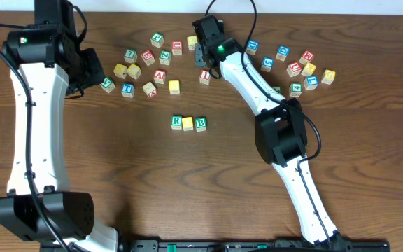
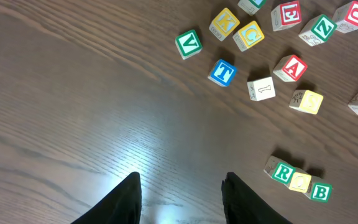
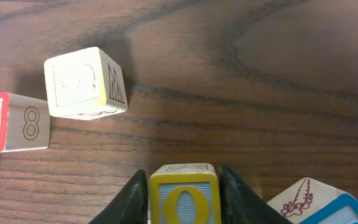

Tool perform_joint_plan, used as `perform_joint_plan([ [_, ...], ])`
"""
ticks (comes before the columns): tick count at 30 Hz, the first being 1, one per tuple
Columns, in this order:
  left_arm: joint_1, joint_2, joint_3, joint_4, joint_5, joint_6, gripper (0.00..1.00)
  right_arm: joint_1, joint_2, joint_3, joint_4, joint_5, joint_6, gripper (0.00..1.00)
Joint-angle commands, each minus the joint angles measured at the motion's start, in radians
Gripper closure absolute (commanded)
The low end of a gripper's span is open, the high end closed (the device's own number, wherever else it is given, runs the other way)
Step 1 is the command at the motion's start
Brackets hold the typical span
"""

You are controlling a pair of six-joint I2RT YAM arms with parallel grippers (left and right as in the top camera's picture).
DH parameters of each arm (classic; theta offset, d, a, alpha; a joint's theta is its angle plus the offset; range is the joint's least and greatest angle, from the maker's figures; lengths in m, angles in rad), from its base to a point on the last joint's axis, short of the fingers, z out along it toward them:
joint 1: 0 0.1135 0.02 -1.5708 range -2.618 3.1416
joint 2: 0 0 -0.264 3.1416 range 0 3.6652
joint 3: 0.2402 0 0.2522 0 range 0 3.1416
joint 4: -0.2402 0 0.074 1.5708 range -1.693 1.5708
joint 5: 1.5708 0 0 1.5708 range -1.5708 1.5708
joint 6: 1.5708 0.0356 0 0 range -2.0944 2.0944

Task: Spell out ROBOT
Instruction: 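Carry the yellow O block and set it right of the B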

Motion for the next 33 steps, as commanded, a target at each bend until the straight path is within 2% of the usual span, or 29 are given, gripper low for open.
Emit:
perform_joint_plan([
  [1,0.001,-0.009,-0.002,-0.002,-0.003,-0.008,0.59,-0.013,0.015,0.012,-0.013,0.019,0.008,0.71],
  [15,0.001,-0.008,-0.002,-0.002,-0.003,-0.009,0.58,-0.023,-0.174,0.012,-0.121,0.019,-0.046,0.76],
  [19,0.001,-0.008,-0.002,-0.002,-0.003,-0.008,0.59,-0.022,-0.248,0.012,-0.230,-0.006,-0.045,0.84],
  [26,0.001,-0.008,-0.002,0.016,-0.006,-0.008,0.58,-0.011,-0.369,0.012,-0.464,-0.063,-0.045,0.83],
  [33,0.001,-0.008,-0.002,0.028,-0.006,-0.008,0.58,0.008,-0.383,0.003,-0.698,-0.161,-0.044,0.83],
])
